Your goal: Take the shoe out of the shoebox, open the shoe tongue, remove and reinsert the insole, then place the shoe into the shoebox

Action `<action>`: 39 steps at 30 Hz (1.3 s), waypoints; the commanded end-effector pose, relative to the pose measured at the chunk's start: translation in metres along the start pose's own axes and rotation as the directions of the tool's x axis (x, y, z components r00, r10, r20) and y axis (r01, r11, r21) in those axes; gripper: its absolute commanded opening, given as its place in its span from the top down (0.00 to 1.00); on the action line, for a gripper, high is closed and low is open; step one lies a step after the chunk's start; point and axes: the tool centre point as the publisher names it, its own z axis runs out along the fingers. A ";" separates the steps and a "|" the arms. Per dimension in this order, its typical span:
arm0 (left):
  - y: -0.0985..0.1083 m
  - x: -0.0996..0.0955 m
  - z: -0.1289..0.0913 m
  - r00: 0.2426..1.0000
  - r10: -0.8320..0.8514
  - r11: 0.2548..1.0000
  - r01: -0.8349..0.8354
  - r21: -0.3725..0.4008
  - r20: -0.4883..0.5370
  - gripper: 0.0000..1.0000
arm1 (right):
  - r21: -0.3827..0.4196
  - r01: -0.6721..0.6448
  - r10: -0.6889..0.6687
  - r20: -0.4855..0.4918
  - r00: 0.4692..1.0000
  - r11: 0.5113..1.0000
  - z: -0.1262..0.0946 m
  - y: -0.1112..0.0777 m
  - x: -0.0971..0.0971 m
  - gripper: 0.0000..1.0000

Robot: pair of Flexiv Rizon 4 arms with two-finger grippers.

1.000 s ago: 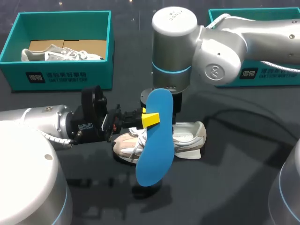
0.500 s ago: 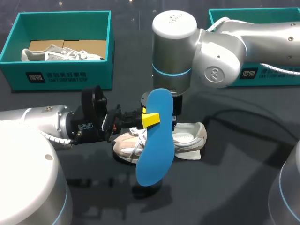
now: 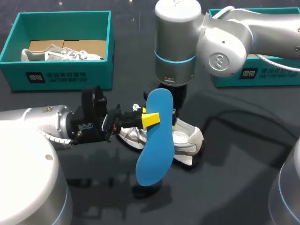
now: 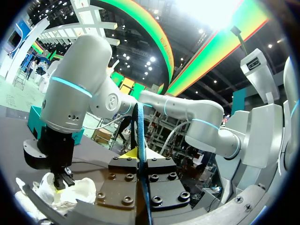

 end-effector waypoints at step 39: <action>0.001 0.002 0.000 1.000 0.001 1.000 -0.001 0.001 0.003 1.00 | -0.074 -0.904 0.868 -0.256 0.426 0.422 -0.008 -0.025 0.002 1.00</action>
